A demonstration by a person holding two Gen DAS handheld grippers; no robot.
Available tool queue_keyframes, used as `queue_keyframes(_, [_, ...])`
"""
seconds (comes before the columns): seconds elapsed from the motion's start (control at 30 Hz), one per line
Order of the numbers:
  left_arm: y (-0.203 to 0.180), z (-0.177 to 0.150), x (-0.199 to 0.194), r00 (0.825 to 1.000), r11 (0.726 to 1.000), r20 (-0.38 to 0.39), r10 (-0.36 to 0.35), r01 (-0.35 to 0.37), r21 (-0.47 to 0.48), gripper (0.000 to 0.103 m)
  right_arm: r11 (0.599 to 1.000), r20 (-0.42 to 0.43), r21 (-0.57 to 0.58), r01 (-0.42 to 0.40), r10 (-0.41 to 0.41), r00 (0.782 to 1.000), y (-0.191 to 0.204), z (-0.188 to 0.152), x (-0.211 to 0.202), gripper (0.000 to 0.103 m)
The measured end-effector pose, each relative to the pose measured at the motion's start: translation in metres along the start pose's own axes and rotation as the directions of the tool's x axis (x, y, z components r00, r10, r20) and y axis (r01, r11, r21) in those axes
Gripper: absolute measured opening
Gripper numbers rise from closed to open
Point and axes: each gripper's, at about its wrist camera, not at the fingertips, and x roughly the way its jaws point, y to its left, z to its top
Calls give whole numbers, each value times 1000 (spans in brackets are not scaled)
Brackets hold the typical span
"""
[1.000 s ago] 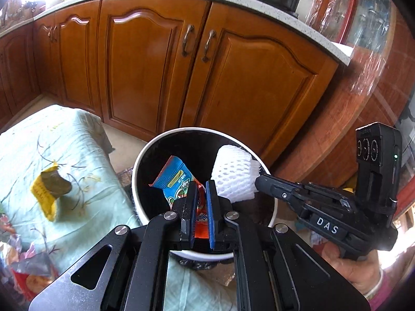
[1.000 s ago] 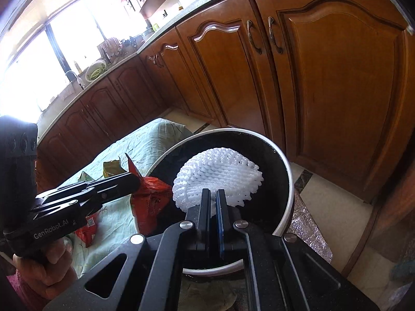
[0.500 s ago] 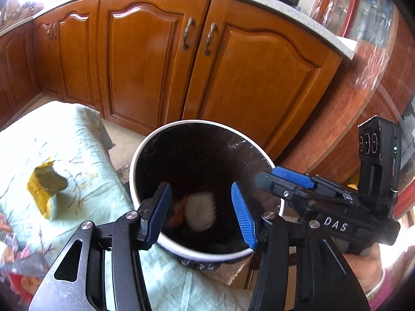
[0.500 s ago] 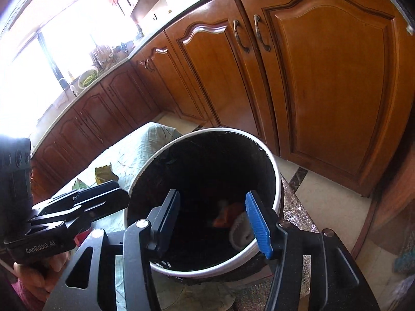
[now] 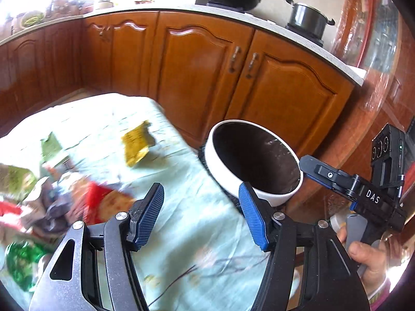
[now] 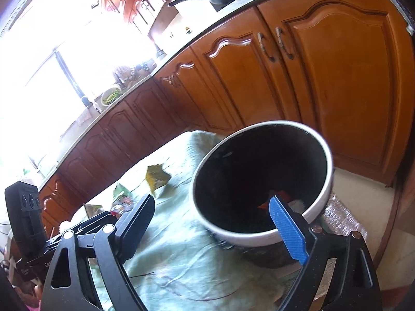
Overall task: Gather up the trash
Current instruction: 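Move both tools back over the trash on the table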
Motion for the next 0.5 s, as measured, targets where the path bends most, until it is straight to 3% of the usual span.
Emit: queue_keyframes(0.5, [76, -29, -56, 988, 984, 44, 151, -146, -102, 61, 991, -123, -43, -123, 117, 985, 70, -45, 30, 91])
